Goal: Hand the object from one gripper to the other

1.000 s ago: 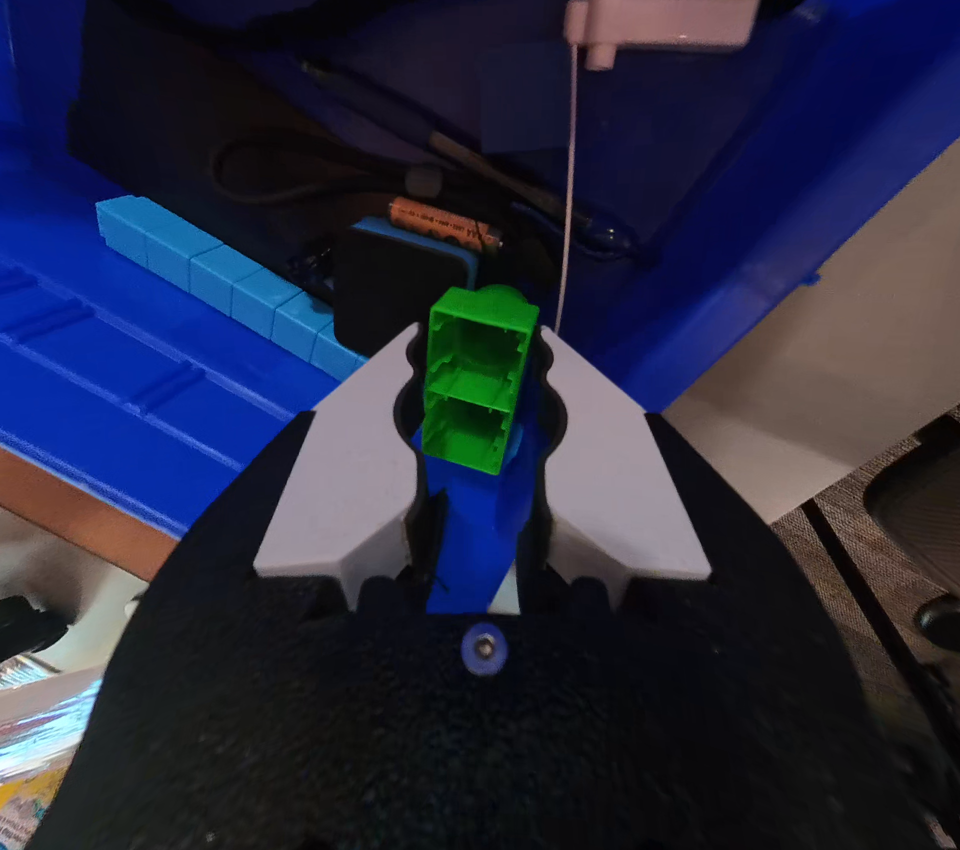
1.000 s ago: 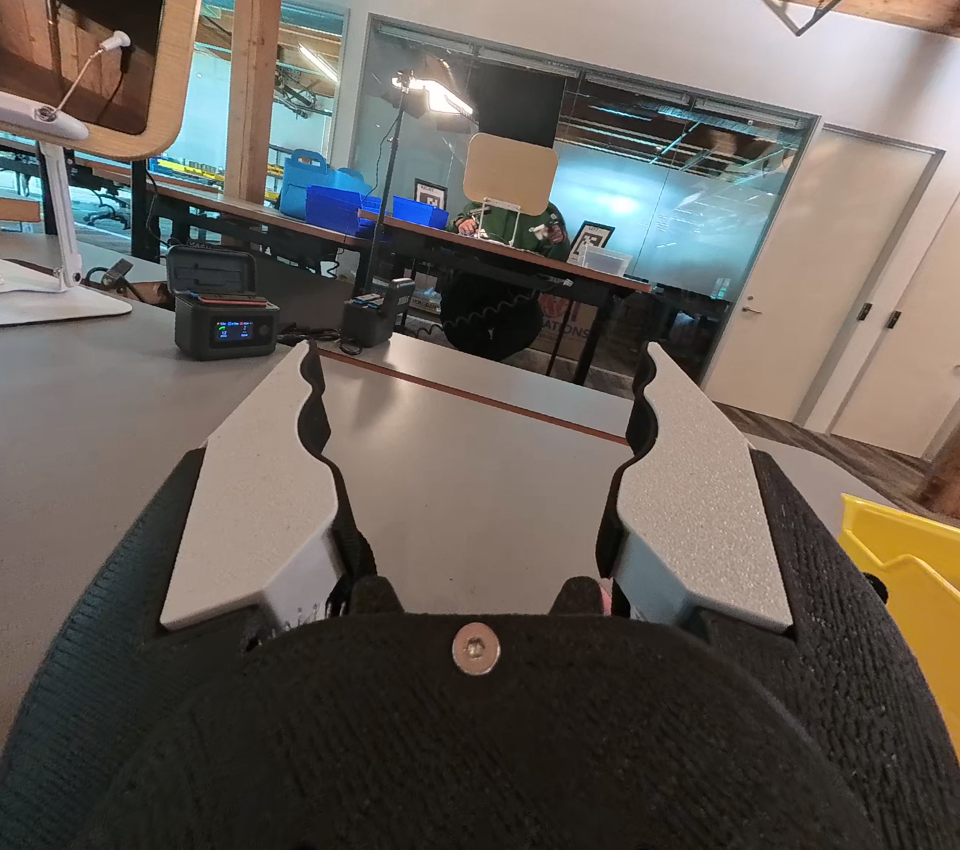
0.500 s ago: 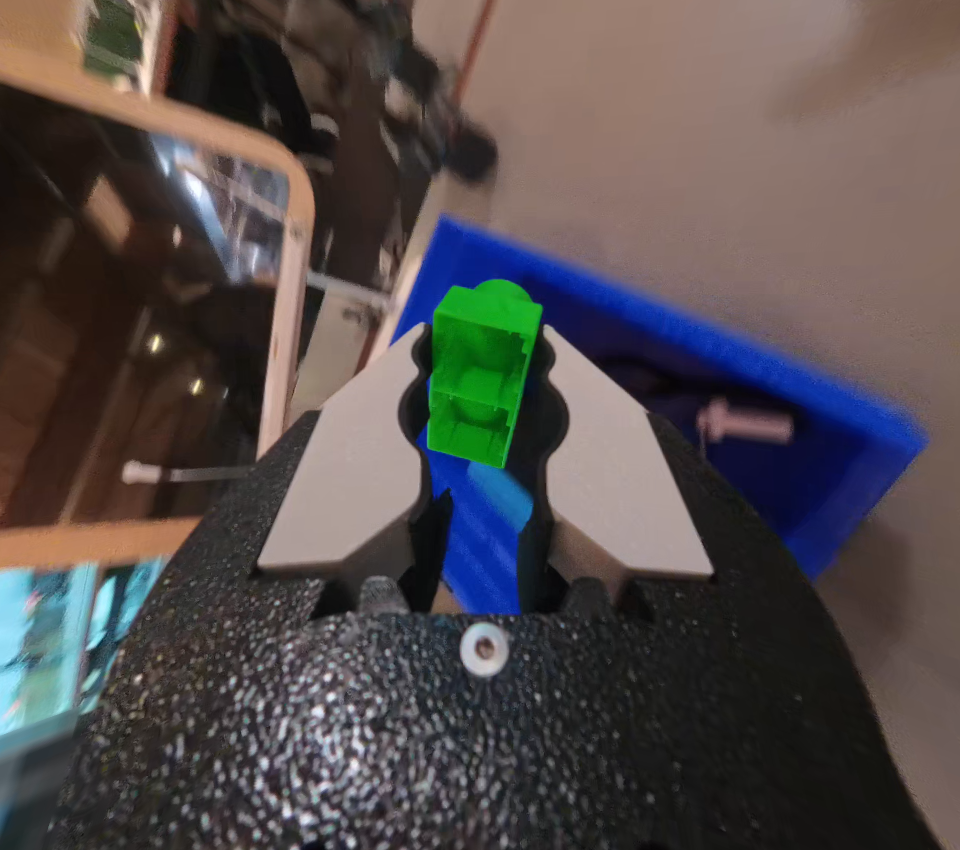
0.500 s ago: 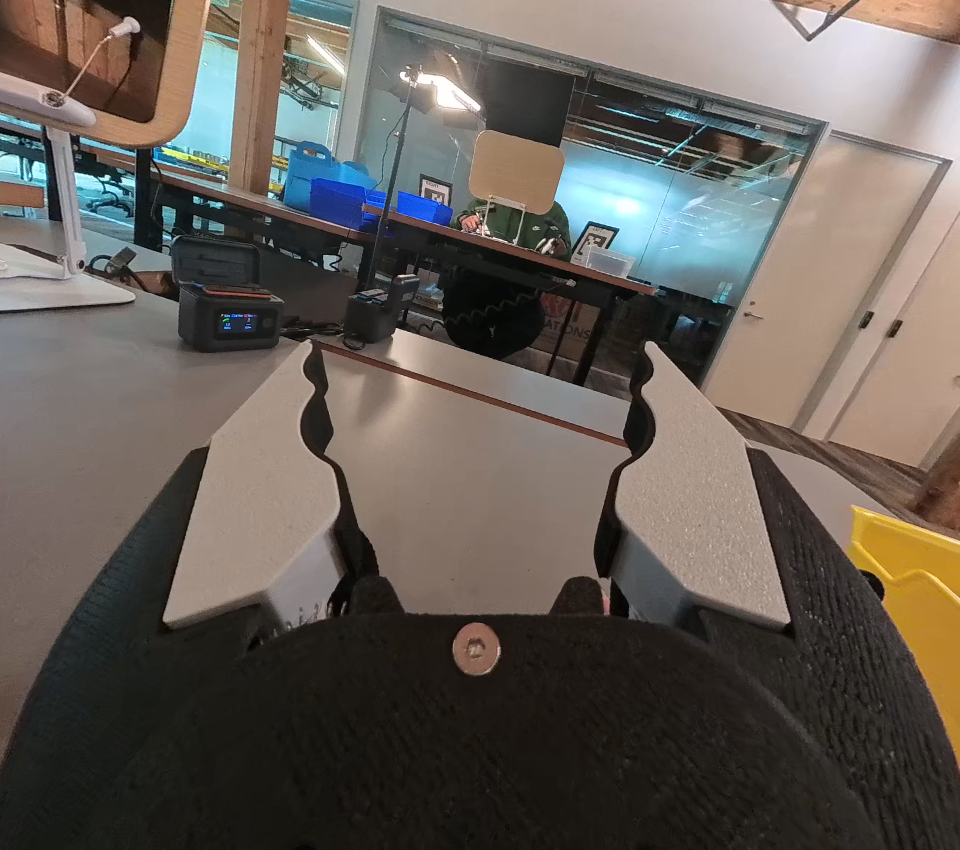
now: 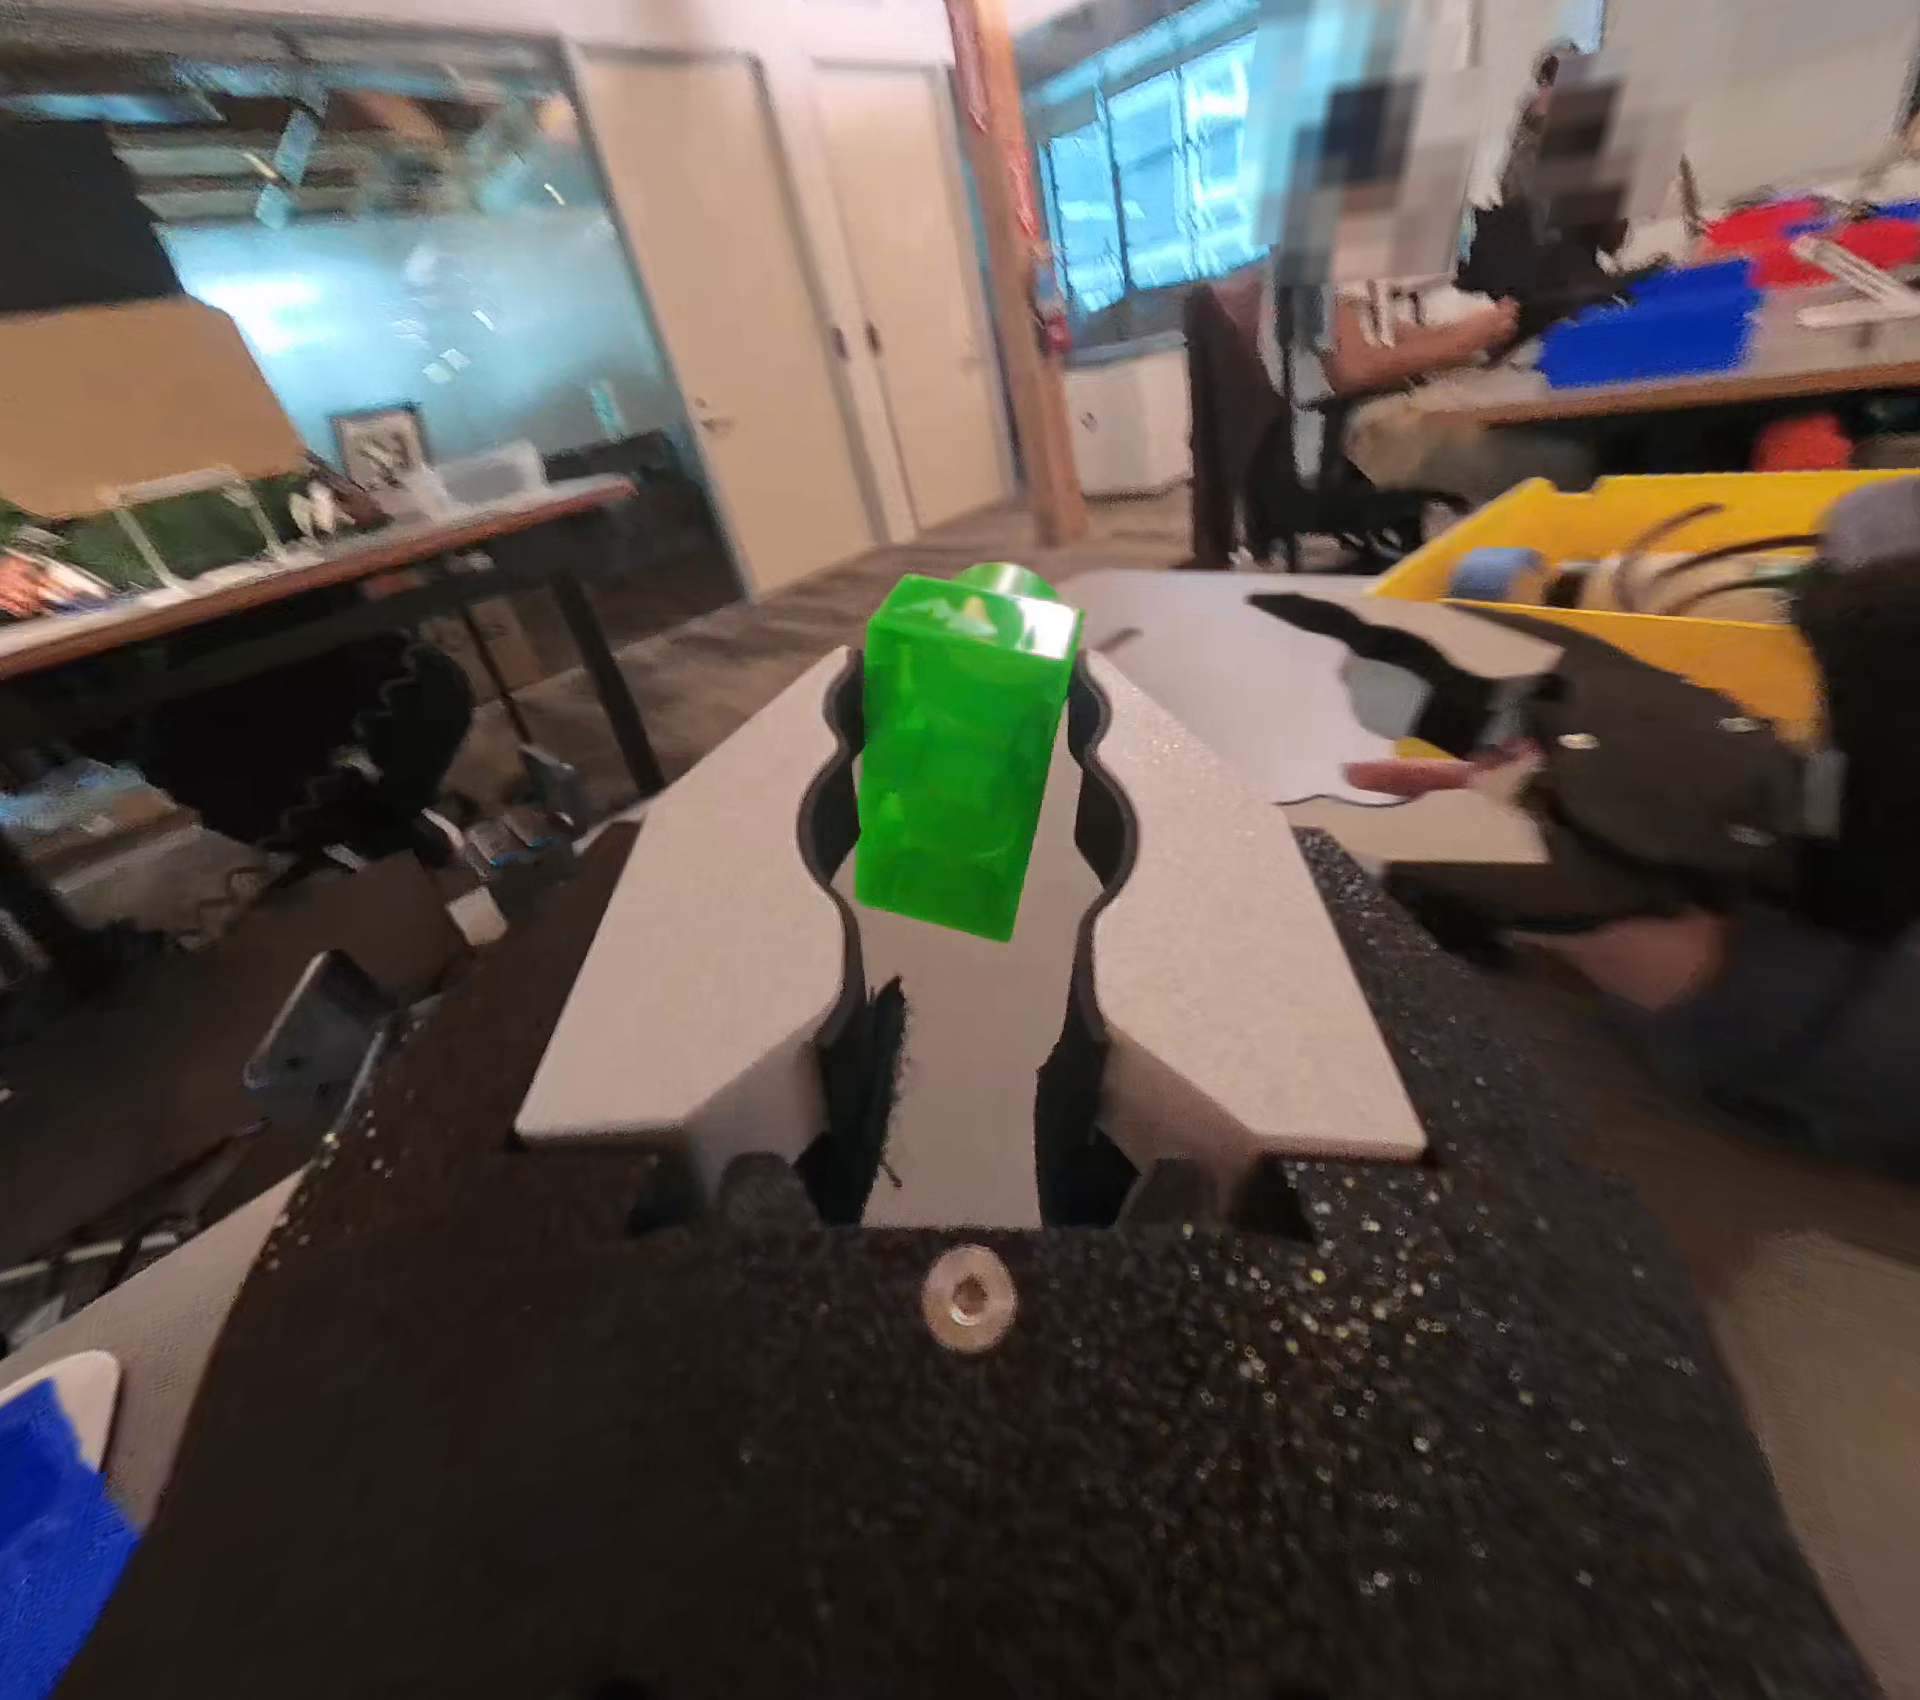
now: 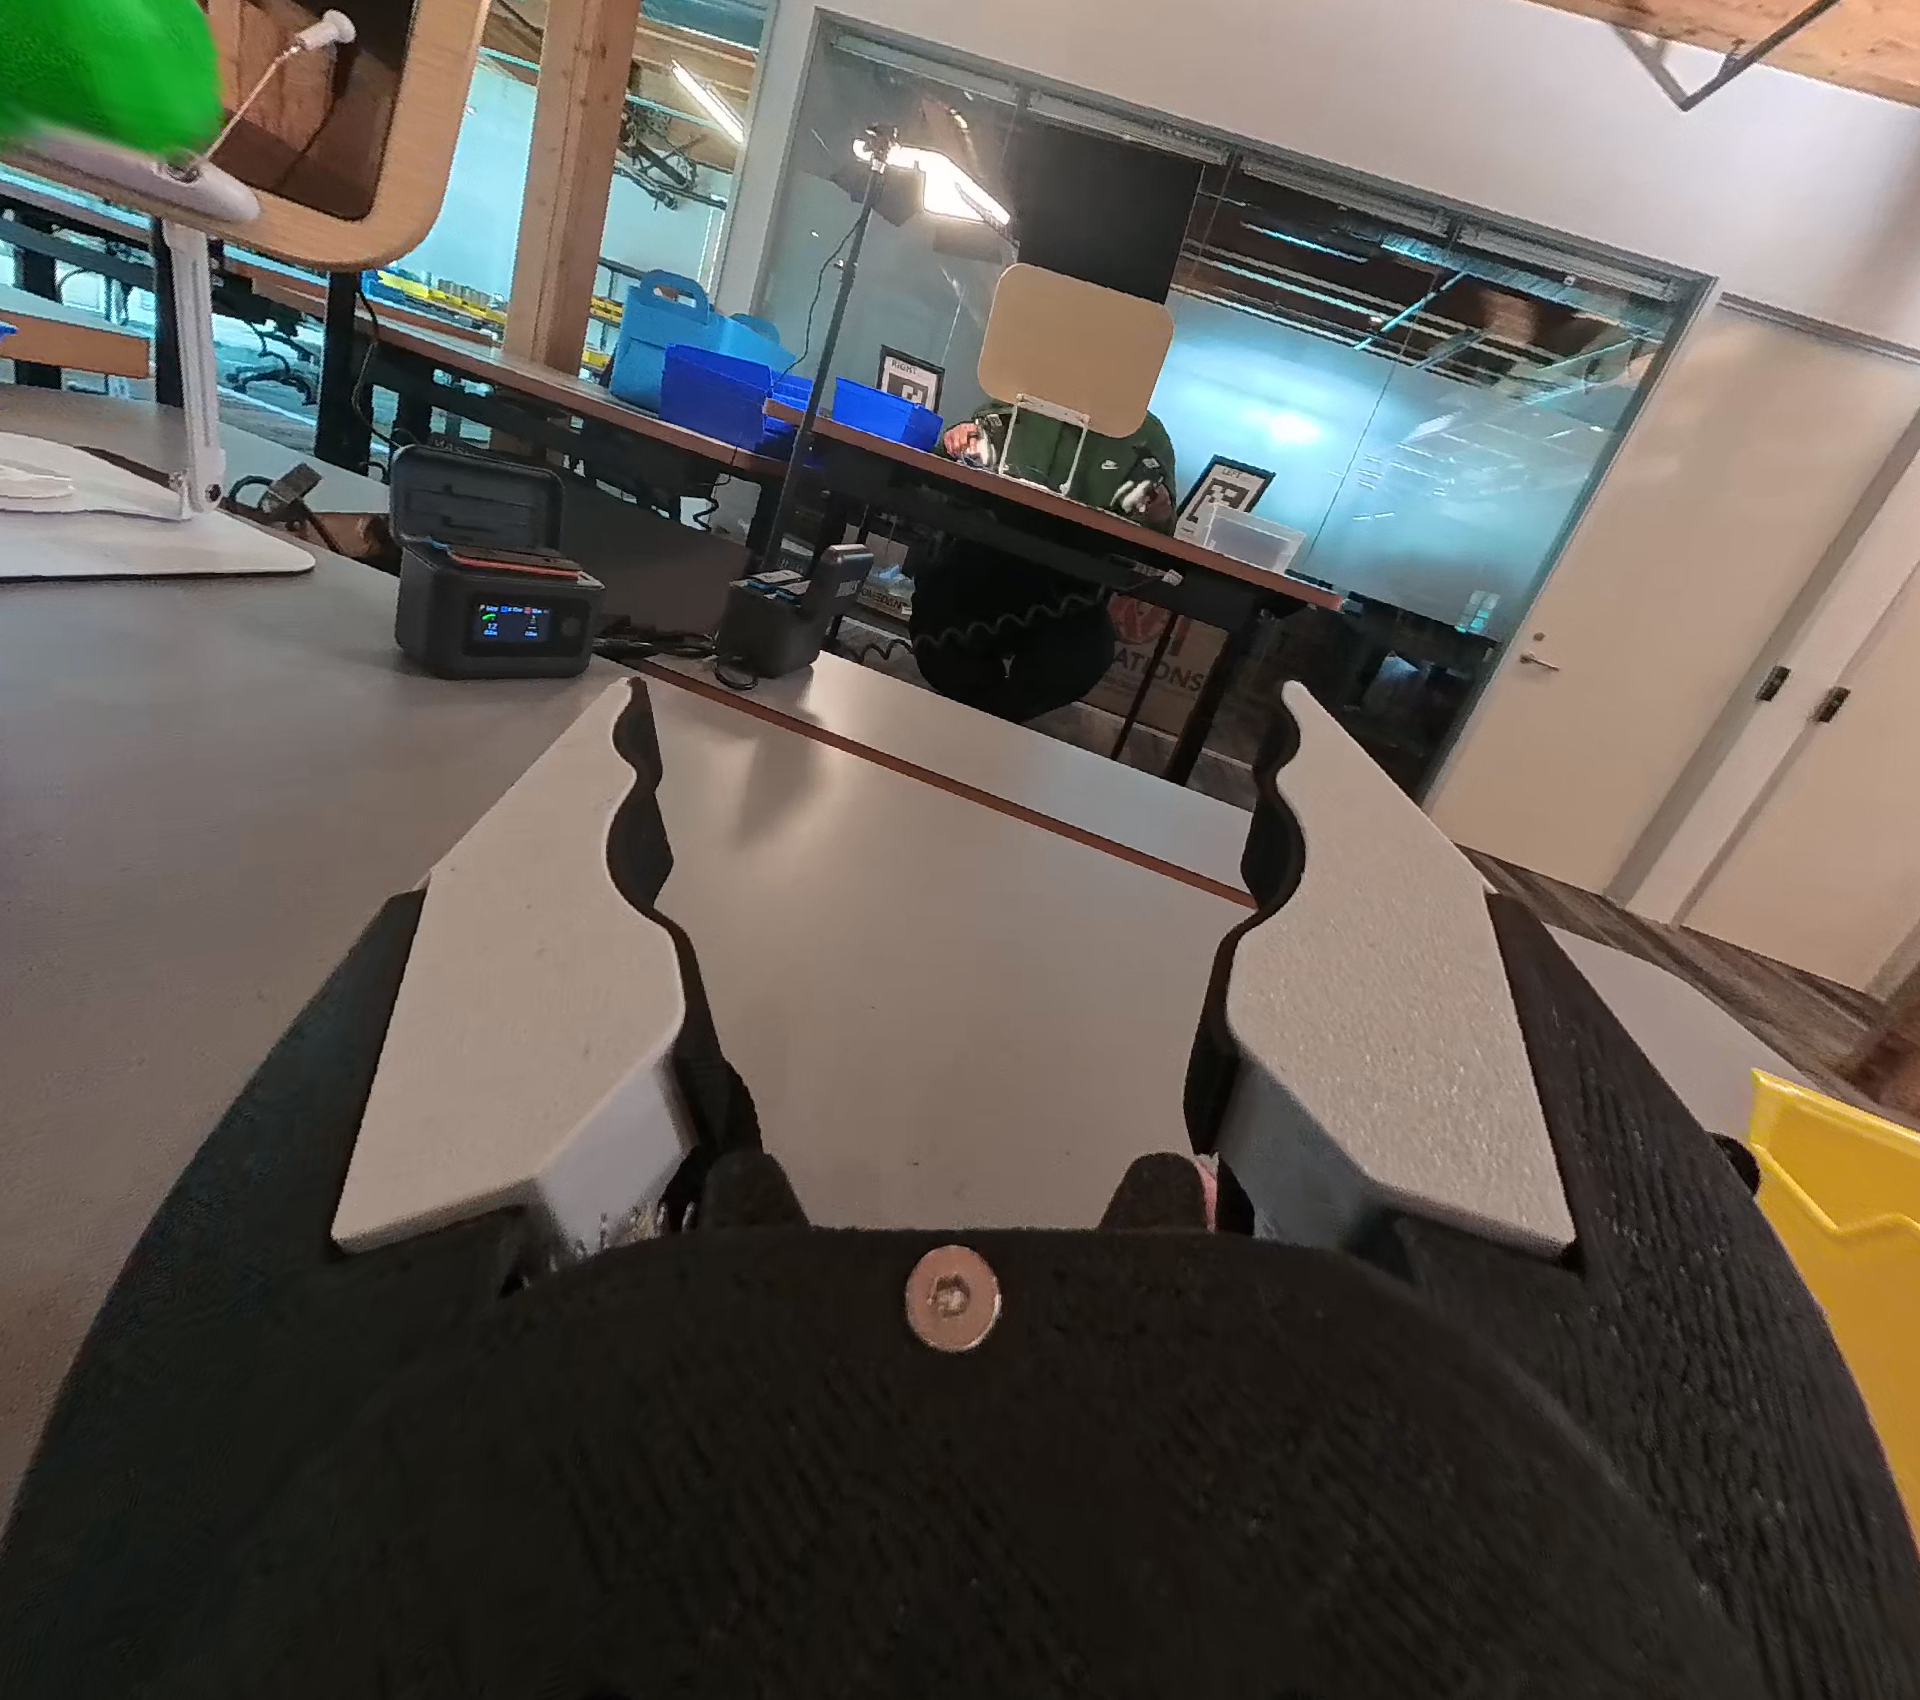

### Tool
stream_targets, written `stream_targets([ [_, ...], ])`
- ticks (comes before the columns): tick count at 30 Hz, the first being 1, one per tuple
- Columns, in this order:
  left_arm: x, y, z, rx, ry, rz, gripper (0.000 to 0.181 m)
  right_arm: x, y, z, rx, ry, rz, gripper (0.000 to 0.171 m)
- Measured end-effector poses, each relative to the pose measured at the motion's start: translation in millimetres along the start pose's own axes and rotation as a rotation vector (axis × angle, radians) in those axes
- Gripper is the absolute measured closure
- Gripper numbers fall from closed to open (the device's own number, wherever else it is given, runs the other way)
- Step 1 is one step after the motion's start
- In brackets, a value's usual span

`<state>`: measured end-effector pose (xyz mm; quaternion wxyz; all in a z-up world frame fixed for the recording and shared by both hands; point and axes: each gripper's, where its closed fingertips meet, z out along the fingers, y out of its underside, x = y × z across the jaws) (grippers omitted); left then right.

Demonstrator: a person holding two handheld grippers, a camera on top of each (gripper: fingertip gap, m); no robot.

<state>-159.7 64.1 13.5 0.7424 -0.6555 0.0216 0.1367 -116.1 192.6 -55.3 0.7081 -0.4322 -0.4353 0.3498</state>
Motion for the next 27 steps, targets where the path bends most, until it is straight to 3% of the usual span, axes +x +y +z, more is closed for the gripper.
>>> stream_targets([
  [4,-3.1,48.4,13.9,0.078,0.009,-0.120,0.145,-8.0,-2.0,0.5,0.015,-0.046,-0.008,0.061],
  [8,8.4,64.1,25.0,0.109,0.143,-0.275,0.145,-20.6,-3.1,1.2,0.014,-0.100,-0.033,0.066],
  [14,43.0,63.0,24.0,0.125,0.421,-0.370,0.145,-55.3,-5.1,-9.1,-0.035,-0.284,-0.010,0.104],
  [16,43.7,58.7,19.8,0.149,0.501,-0.464,0.145,-64.1,-12.1,-14.9,-0.009,-0.355,0.032,0.122],
  [19,40.7,49.7,12.2,0.199,0.628,-0.631,0.146,-78.7,-23.3,-24.8,0.013,-0.513,0.165,0.133],
  [23,41.7,46.5,9.6,0.211,0.698,-0.704,0.146,-104.5,-35.0,-43.3,-0.039,-0.808,0.462,0.121],
  [27,62.1,46.4,7.1,0.176,0.775,-0.658,0.146,-119.7,-30.6,-46.0,-0.121,-0.873,0.524,0.118],
])
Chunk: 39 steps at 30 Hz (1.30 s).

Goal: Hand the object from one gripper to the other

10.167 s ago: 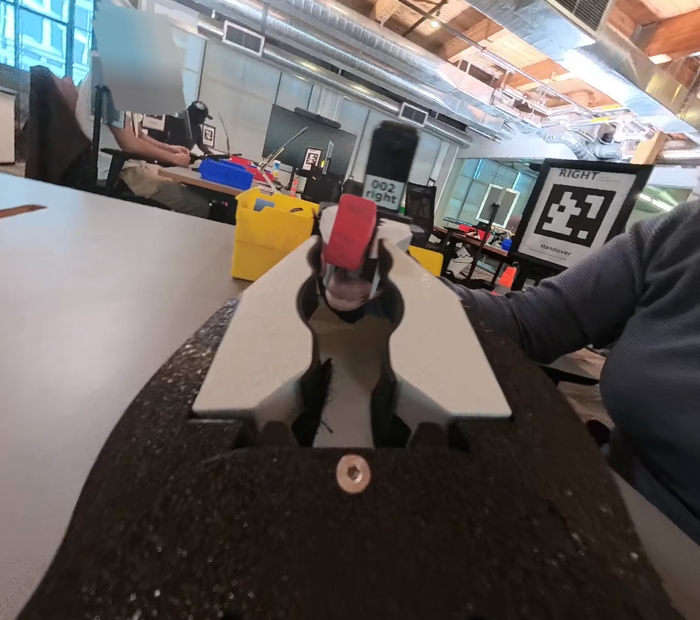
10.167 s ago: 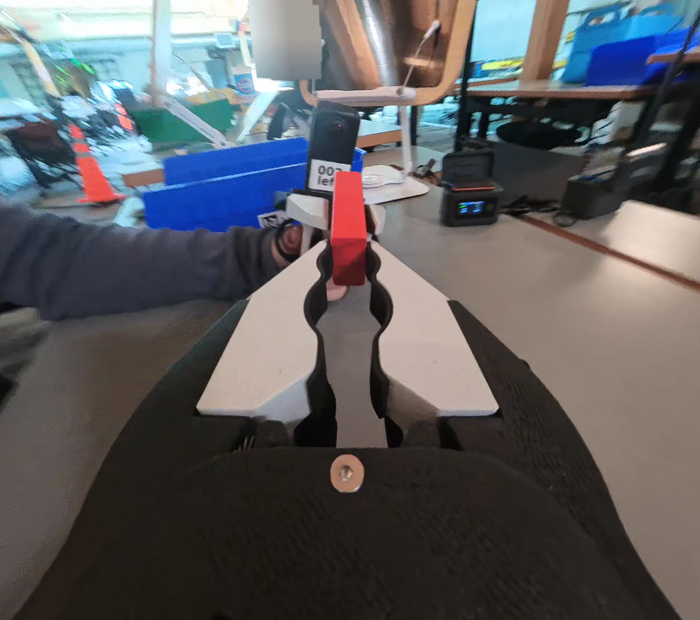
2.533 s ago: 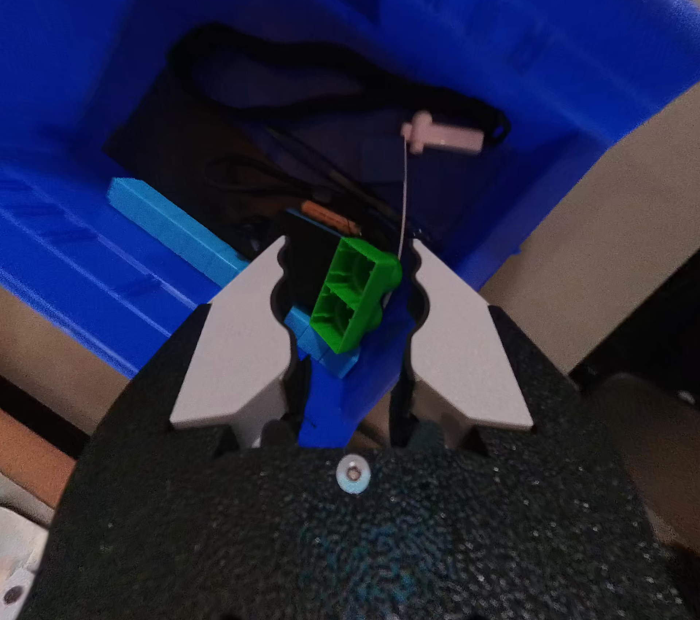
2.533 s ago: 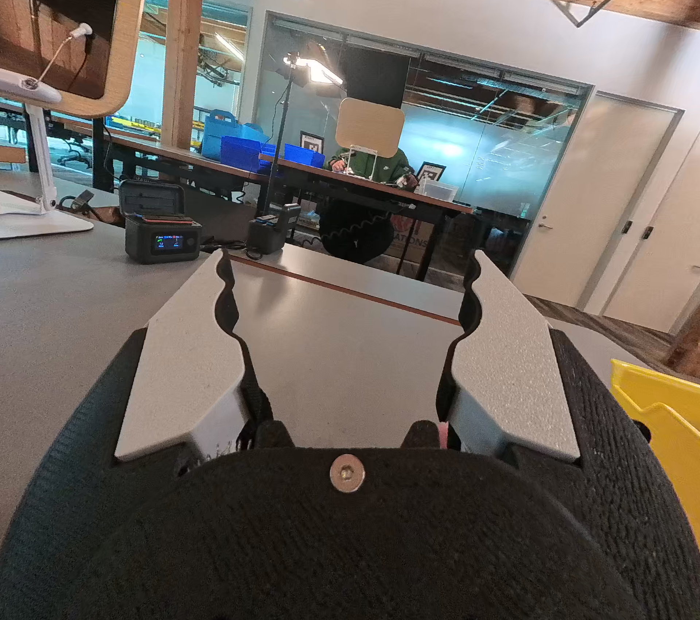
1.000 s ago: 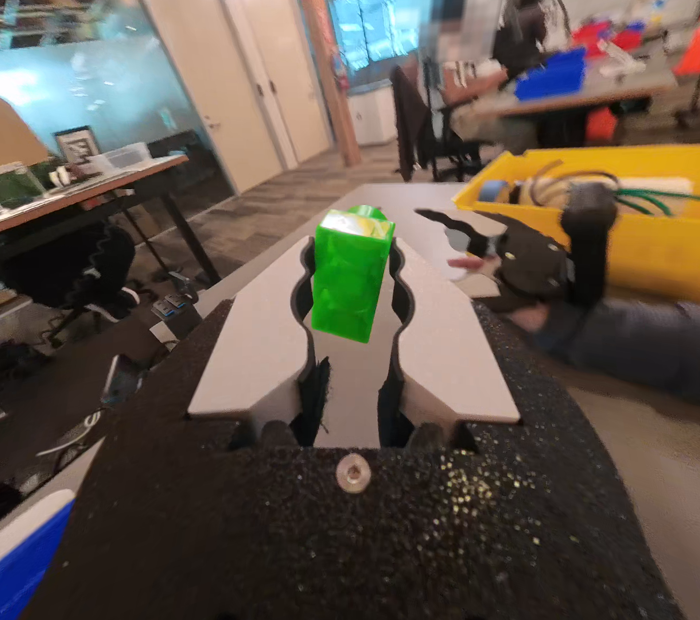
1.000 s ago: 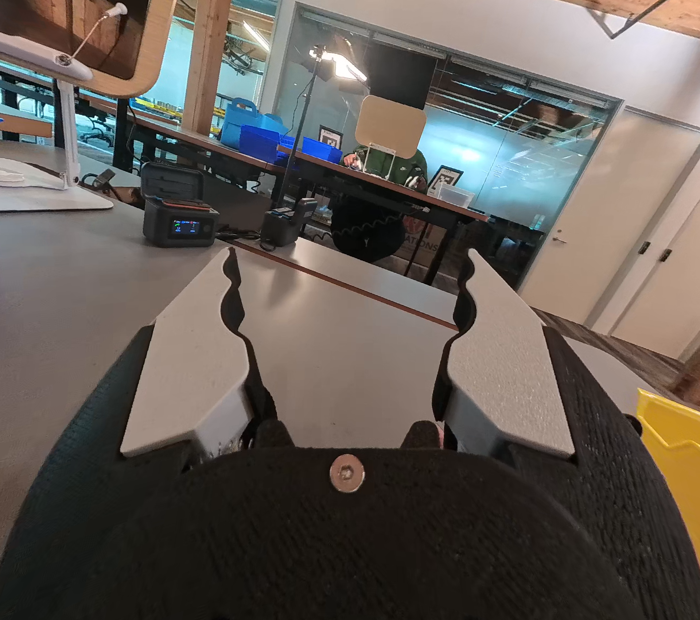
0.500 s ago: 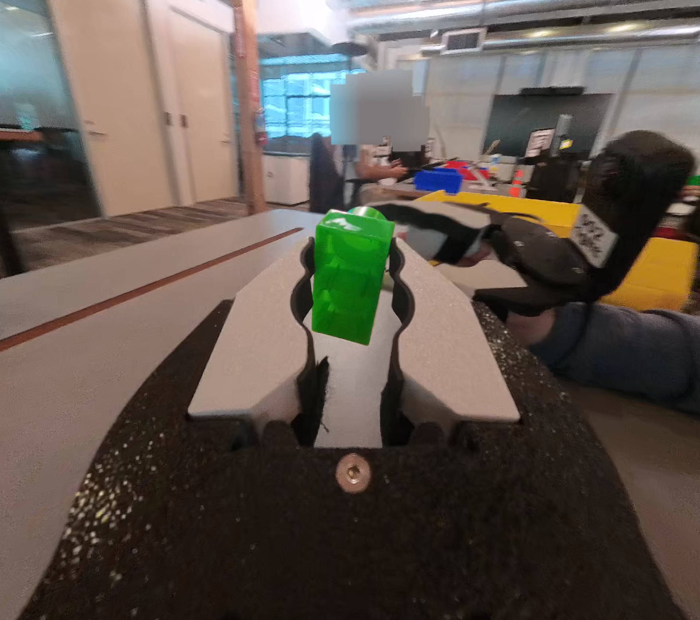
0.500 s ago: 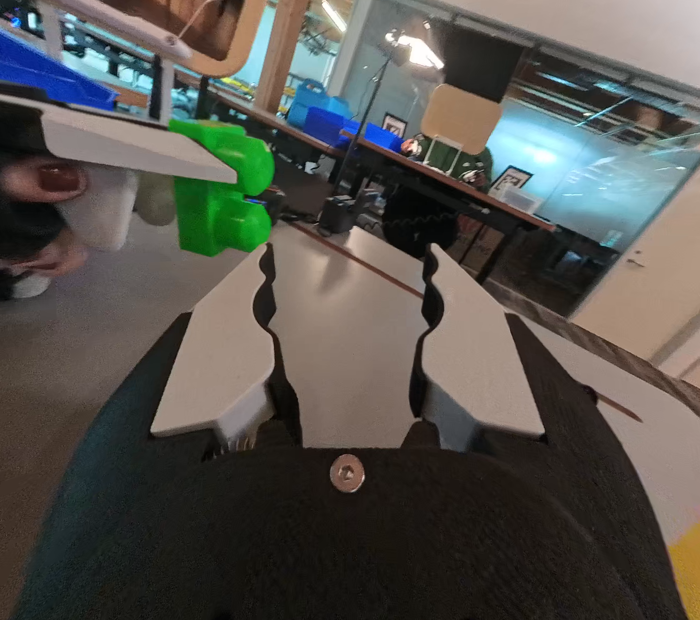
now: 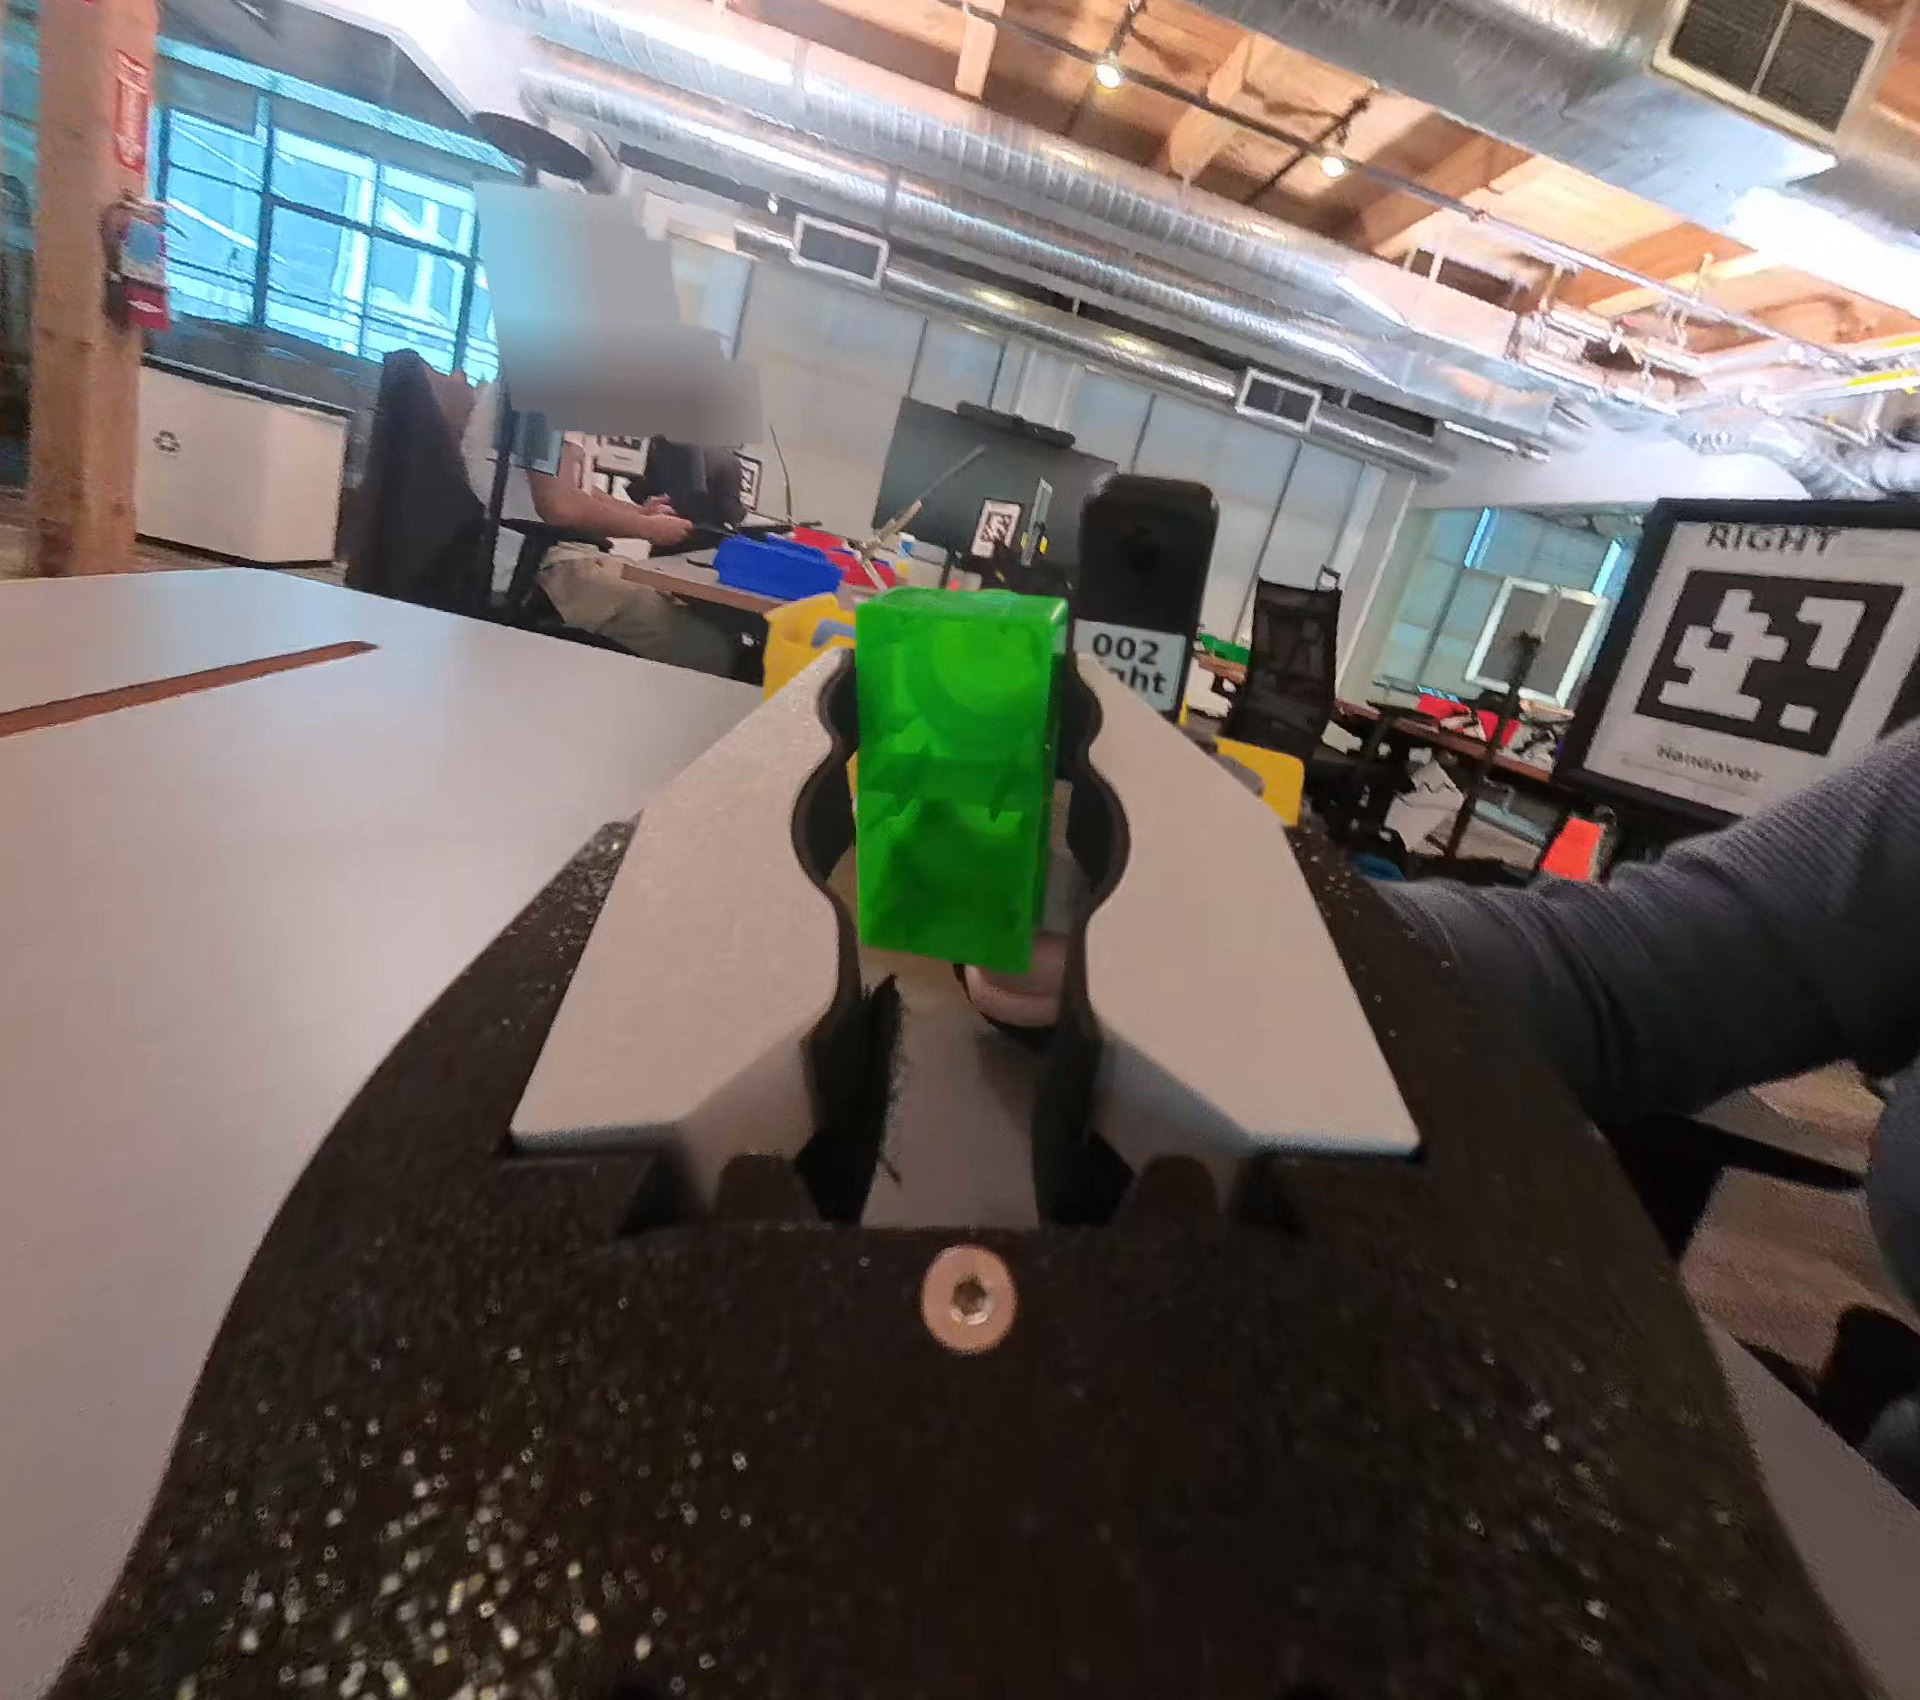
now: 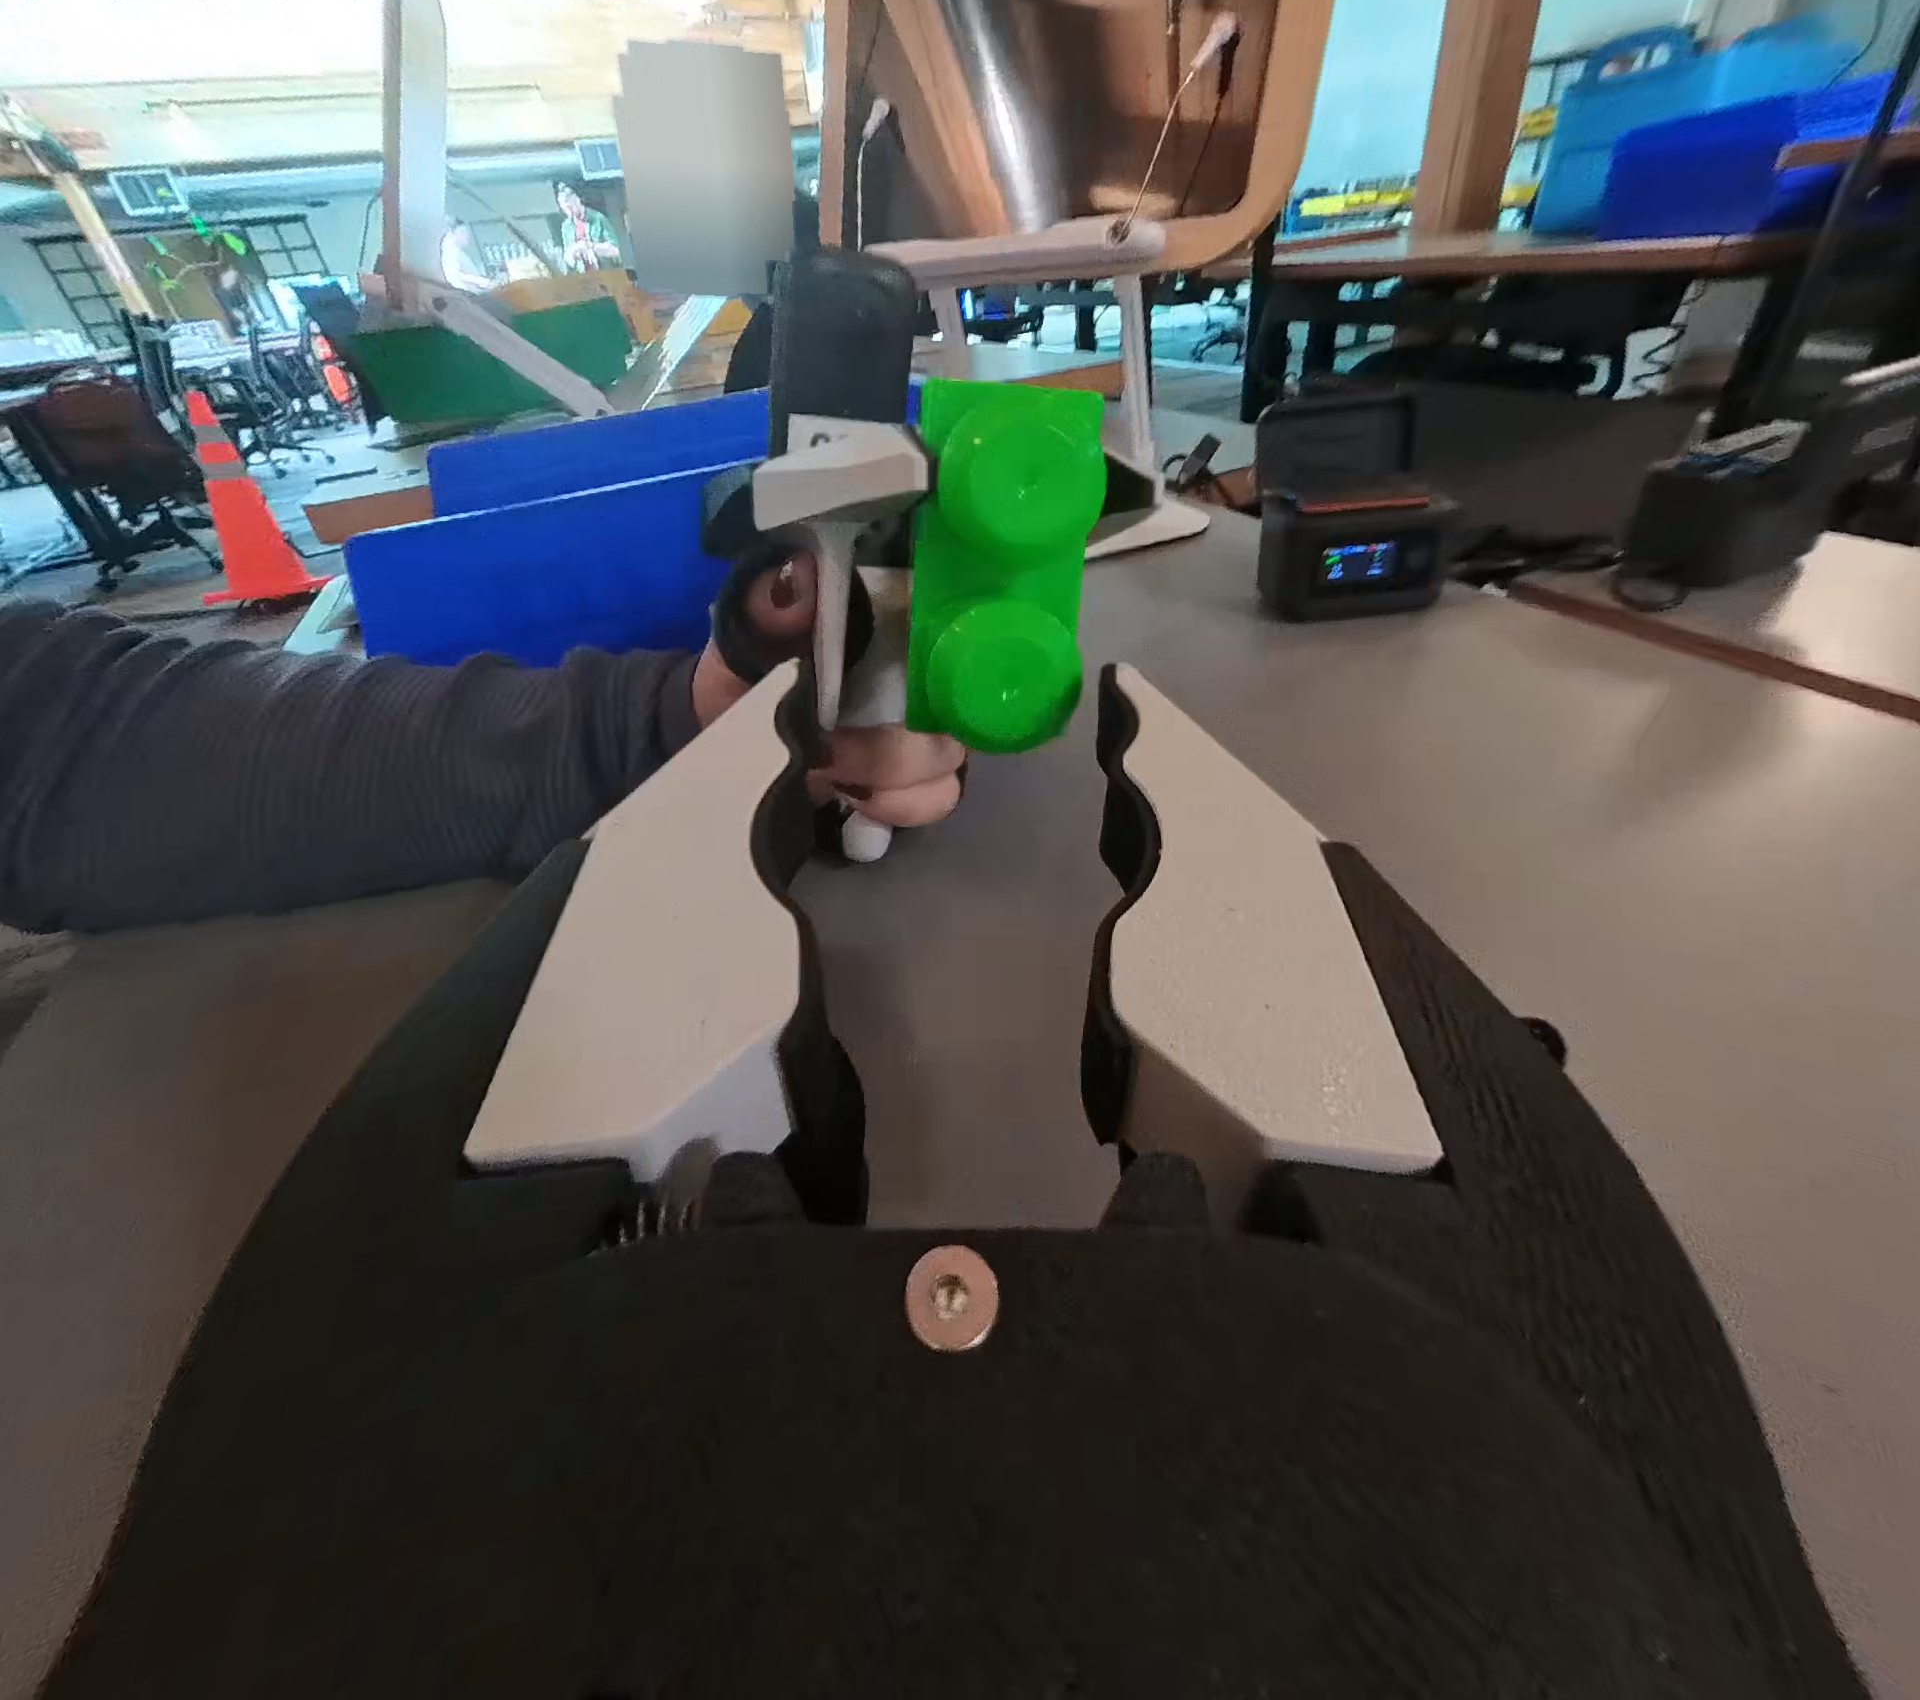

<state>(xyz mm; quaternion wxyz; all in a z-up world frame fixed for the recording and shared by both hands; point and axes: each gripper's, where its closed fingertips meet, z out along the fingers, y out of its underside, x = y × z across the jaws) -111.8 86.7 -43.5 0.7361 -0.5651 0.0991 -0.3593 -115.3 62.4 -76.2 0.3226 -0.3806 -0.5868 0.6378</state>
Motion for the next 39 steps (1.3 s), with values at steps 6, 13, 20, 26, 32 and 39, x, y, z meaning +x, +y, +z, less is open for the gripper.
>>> stream_targets([
  [6,9.8,10.3,5.5,-0.052,0.050,0.009,0.146,0.7,4.8,-1.1,-0.040,-0.004,-0.005,0.139],
  [13,-16.4,-1.5,-1.7,0.017,-0.232,0.243,0.120,26.7,-1.6,-12.1,-0.078,0.218,-0.224,0.139],
  [20,-20.4,3.7,0.6,-0.017,-0.213,0.154,0.097,53.2,-13.8,-29.1,-0.237,0.627,-0.914,0.139],
  [26,-15.2,13.4,7.0,-0.082,-0.204,0.214,0.105,45.4,-13.8,-25.6,-0.318,0.687,-1.312,0.139],
  [32,-11.3,23.5,12.7,-0.149,-0.200,0.275,0.122,44.5,-9.0,-26.0,-0.376,0.675,-1.431,0.139],
  [39,-12.4,23.7,12.3,-0.151,-0.166,0.205,0.140,40.7,-4.9,-21.7,-0.281,0.606,-1.241,0.139],
])
